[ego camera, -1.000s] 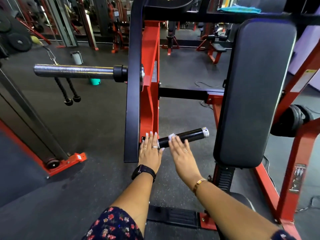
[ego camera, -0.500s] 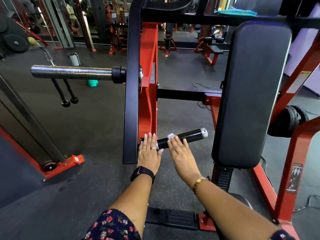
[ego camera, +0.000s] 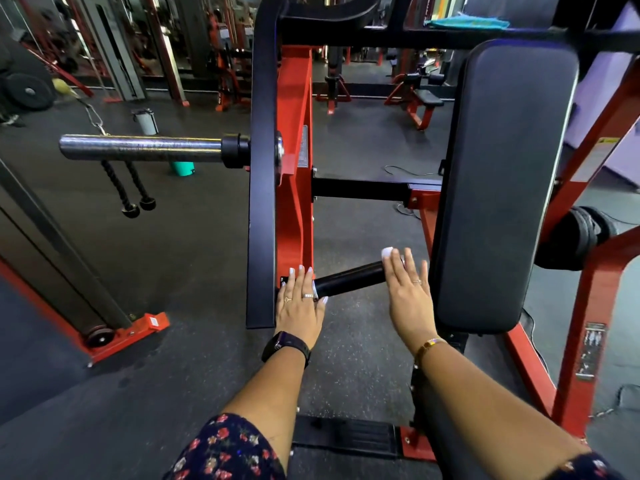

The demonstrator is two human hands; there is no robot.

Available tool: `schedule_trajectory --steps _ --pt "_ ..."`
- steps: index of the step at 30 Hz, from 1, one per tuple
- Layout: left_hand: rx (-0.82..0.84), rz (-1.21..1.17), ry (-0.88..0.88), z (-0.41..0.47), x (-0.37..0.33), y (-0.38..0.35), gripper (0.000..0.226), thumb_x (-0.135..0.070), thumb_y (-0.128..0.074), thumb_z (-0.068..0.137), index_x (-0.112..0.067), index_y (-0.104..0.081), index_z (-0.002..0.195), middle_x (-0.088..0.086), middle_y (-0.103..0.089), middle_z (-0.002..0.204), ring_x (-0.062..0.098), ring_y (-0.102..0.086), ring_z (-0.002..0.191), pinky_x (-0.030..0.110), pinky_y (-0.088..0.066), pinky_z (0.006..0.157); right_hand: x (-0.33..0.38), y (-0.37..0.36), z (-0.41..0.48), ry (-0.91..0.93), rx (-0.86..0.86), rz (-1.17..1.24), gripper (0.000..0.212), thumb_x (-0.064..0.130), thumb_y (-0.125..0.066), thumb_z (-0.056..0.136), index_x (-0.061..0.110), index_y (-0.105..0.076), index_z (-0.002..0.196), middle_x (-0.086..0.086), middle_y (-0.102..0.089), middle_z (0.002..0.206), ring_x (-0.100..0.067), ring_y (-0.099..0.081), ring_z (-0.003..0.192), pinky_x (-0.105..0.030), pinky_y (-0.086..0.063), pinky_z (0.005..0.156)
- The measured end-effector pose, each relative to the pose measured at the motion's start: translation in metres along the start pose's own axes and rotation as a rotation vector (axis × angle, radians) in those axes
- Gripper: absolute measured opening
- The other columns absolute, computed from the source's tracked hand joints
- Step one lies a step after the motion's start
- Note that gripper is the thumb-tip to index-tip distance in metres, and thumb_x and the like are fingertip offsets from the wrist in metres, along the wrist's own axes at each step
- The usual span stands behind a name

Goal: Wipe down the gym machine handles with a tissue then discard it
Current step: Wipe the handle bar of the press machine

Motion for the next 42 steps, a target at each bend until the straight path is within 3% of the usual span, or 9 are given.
schedule_trajectory --steps 3,7,11,16,21,29,32,37,42 --pt "-0.001 -0.024 0.005 0.0 0.0 0.0 0.064 -0.041 -0.033 0.103 -0.016 -0.004 0.155 0.002 0.0 0.163 0.016 0.009 0.149 0.027 0.015 0.114 0.016 -0.005 -0.01 -0.007 -0.022 0.047 0.085 -0.026 -0.053 0.063 -0.003 -0.037 0.143 -0.02 -0.035 0.15 -0.033 -0.023 0.142 -0.054 -0.015 0.117" --pt "-0.01 -0.039 0.008 0.0 0.001 0.0 0.065 -0.04 -0.036 0.103 -0.016 -0.006 0.155 0.002 -0.001 0.163 0.016 0.008 0.149 0.027 0.013 0.114 0.078 -0.017 -0.018 0.205 0.029 0.058 0.077 -0.015 -0.049 0.06 -0.002 -0.047 0.136 -0.019 -0.038 0.148 -0.031 -0.034 0.137 -0.052 -0.027 0.108" --pt "-0.007 -0.021 -0.005 0.0 0.001 -0.001 0.065 -0.039 -0.037 0.103 -0.016 -0.004 0.155 0.002 0.001 0.163 0.015 0.01 0.149 0.027 0.015 0.114 0.089 -0.021 -0.023 0.4 0.083 0.034 0.079 -0.01 -0.063 0.065 0.001 -0.041 0.14 -0.015 -0.035 0.151 -0.026 -0.027 0.14 -0.048 -0.021 0.114" --pt "-0.015 -0.034 0.001 0.001 0.002 -0.003 0.065 -0.04 -0.037 0.102 -0.016 -0.006 0.155 0.003 -0.003 0.163 0.018 0.007 0.15 0.027 0.015 0.114 0.01 -0.005 -0.011 0.099 0.037 0.04 0.094 -0.026 -0.046 0.062 0.003 -0.027 0.149 -0.014 -0.027 0.155 -0.03 -0.018 0.144 -0.048 -0.005 0.12" --pt "-0.016 -0.03 -0.006 0.0 0.001 -0.002 0.065 -0.04 -0.036 0.103 -0.016 -0.005 0.155 0.003 -0.002 0.163 0.018 0.008 0.149 0.028 0.014 0.114 0.017 -0.006 0.015 -0.036 0.076 0.094 0.07 -0.015 -0.067 0.069 -0.004 -0.047 0.136 -0.018 -0.053 0.135 -0.036 -0.043 0.133 -0.052 -0.02 0.112" --pt "-0.033 -0.009 0.002 0.001 0.001 -0.002 0.069 -0.035 -0.043 0.101 -0.018 0.005 0.148 0.002 -0.002 0.162 0.011 0.018 0.141 0.028 0.015 0.113 0.105 -0.013 0.01 0.33 0.191 0.17 0.063 -0.005 -0.062 0.077 0.0 -0.046 0.138 -0.017 -0.053 0.136 -0.031 -0.047 0.129 -0.047 -0.023 0.113" --pt "-0.025 -0.046 -0.007 0.001 0.001 -0.002 0.066 -0.037 -0.04 0.102 -0.016 -0.004 0.154 0.003 -0.003 0.162 0.01 0.017 0.142 0.027 0.018 0.112 0.078 -0.006 0.017 0.3 0.112 0.124 0.062 -0.011 -0.065 0.07 -0.001 -0.055 0.13 -0.016 -0.061 0.126 -0.031 -0.055 0.122 -0.046 -0.023 0.11" --pt "-0.031 -0.049 -0.012 0.001 0.0 -0.001 0.066 -0.035 -0.042 0.101 -0.014 -0.009 0.154 0.003 -0.006 0.162 0.011 0.012 0.145 0.027 0.016 0.113 0.037 -0.004 0.027 0.046 0.14 0.081 0.055 -0.01 -0.047 0.086 0.003 -0.045 0.139 -0.014 -0.051 0.139 -0.03 -0.032 0.14 -0.045 -0.002 0.118" --pt "-0.03 0.003 -0.018 0.004 0.002 -0.006 0.073 -0.03 -0.068 0.085 -0.003 -0.037 0.145 0.014 -0.04 0.15 0.024 -0.026 0.142 0.042 -0.015 0.114 0.103 -0.012 0.027 0.197 0.218 0.147 0.053 0.006 -0.039 0.097 0.007 -0.028 0.149 -0.009 -0.034 0.153 -0.022 -0.018 0.146 -0.045 0.001 0.119"
Point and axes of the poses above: each hand's wrist, its own z-axis towards the middle knuckle, its own y-axis out of the back of the hand, x = y × z, the point moved 8 cm from there along z, towards the middle knuckle
